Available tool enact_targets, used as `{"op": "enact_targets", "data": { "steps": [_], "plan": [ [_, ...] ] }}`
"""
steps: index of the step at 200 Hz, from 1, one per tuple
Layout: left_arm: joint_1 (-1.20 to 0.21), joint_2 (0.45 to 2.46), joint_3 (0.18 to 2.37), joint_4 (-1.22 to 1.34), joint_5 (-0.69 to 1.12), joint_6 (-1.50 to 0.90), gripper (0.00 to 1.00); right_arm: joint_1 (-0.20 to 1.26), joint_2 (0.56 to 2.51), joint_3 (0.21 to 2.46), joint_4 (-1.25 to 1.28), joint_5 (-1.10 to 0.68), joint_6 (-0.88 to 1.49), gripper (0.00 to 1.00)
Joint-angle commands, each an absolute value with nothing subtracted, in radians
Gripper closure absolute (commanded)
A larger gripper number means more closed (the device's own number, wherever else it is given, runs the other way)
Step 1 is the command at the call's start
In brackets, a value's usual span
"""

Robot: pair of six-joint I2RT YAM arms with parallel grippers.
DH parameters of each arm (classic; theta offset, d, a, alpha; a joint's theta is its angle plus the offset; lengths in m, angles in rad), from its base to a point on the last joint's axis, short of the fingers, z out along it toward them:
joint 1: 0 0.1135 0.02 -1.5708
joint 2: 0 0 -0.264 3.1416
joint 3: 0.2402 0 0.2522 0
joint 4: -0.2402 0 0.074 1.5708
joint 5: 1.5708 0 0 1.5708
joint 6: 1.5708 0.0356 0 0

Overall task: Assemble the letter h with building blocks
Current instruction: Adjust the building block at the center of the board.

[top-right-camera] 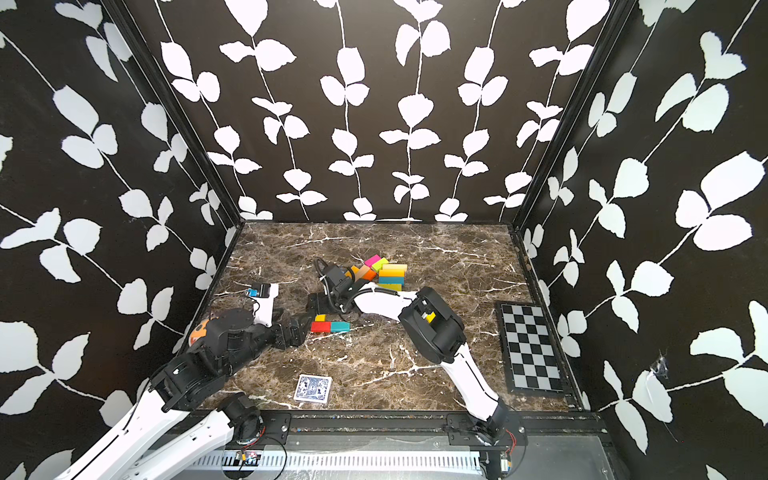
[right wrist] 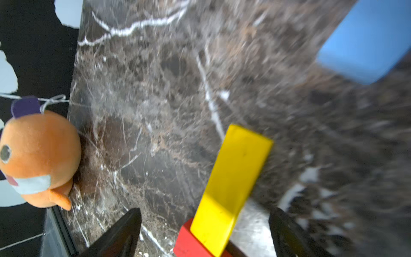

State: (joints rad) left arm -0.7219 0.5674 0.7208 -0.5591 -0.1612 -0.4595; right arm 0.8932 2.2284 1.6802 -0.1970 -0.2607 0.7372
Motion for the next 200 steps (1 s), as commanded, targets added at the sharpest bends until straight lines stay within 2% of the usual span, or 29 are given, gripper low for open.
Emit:
{"op": "enact_targets", "data": {
  "steps": [1, 25, 59, 121, 137, 155, 165, 200],
  "plan": [
    [-0.721, 0.584, 0.734, -0.555, -0.162, -0.455, 0.01, 0.855, 2.117, 1.677, -0.175, -0.191, 0.686, 0.11],
    [-0.721, 0.611, 0.752, -0.55, -0.161, -0.46, 0.01, 0.828, 2.008, 1.584, -0.164, -0.15, 0.675, 0.11],
    [-0.721, 0.728, 0.778, -0.503, -0.127, -0.476, 0.01, 0.797, 1.747, 1.267, -0.069, -0.064, 0.665, 0.11],
    [-0.712, 1.291, 1.02, -0.438, -0.036, -0.454, 0.01, 0.784, 1.424, 0.906, -0.072, 0.015, 0.659, 0.11],
    [-0.707, 1.418, 1.095, -0.447, -0.076, -0.436, 0.05, 0.781, 1.375, 0.844, -0.077, 0.043, 0.666, 0.12],
    [-0.652, 1.545, 1.179, -0.477, -0.086, -0.427, 0.23, 0.773, 1.338, 0.788, -0.065, 0.024, 0.669, 0.13],
    [-0.623, 1.601, 1.212, -0.484, -0.089, -0.415, 0.27, 0.77, 1.321, 0.765, -0.059, 0.015, 0.672, 0.13],
    [-0.548, 1.766, 1.365, -0.601, -0.097, -0.343, 0.25, 0.757, 1.278, 0.715, -0.036, 0.003, 0.675, 0.12]
  ]
}}
